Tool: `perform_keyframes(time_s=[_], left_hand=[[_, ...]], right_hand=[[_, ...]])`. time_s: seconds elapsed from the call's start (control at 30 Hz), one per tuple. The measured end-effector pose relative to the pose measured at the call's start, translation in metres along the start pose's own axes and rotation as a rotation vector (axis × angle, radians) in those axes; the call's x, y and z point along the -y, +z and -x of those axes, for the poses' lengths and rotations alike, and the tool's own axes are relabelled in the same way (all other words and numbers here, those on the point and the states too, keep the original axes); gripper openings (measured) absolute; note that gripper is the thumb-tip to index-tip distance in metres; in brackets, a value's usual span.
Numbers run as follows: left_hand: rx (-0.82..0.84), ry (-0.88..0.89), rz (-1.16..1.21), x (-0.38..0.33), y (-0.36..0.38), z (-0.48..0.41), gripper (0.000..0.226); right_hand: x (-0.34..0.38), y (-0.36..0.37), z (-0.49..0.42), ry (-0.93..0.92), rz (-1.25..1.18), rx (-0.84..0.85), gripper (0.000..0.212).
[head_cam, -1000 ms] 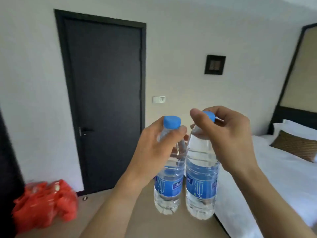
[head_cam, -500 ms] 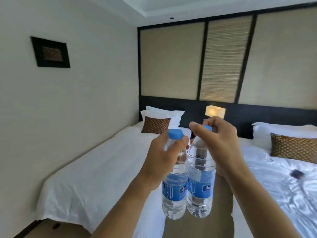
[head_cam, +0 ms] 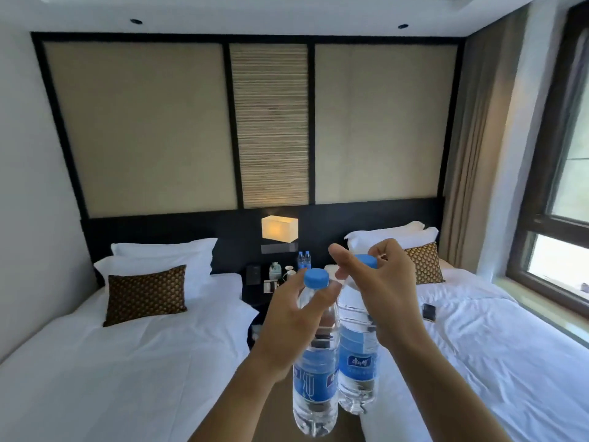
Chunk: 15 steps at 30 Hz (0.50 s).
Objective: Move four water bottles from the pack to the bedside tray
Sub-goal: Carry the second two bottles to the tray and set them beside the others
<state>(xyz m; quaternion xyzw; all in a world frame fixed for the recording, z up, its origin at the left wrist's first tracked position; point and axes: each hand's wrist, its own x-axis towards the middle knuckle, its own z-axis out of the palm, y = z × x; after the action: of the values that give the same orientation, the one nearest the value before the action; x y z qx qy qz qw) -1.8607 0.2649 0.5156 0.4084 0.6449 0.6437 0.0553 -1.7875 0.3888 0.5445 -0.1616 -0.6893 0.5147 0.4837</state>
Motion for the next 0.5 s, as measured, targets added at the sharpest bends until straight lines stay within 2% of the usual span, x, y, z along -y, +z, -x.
perform_keyframes(time_s=[0.2,0.5], left_hand=[[0.025,-0.033,0.032,0.116,0.021,-0.171,0.034],[-0.080,-0.070,0.127,0.240,0.021,-0.449,0.030]], right_hand=[[-0.107,0.044,-0.151,0.012,0.018,0.019,0.058],[-0.240,0.141,-0.414,0.057,-0.068,0.207,0.038]])
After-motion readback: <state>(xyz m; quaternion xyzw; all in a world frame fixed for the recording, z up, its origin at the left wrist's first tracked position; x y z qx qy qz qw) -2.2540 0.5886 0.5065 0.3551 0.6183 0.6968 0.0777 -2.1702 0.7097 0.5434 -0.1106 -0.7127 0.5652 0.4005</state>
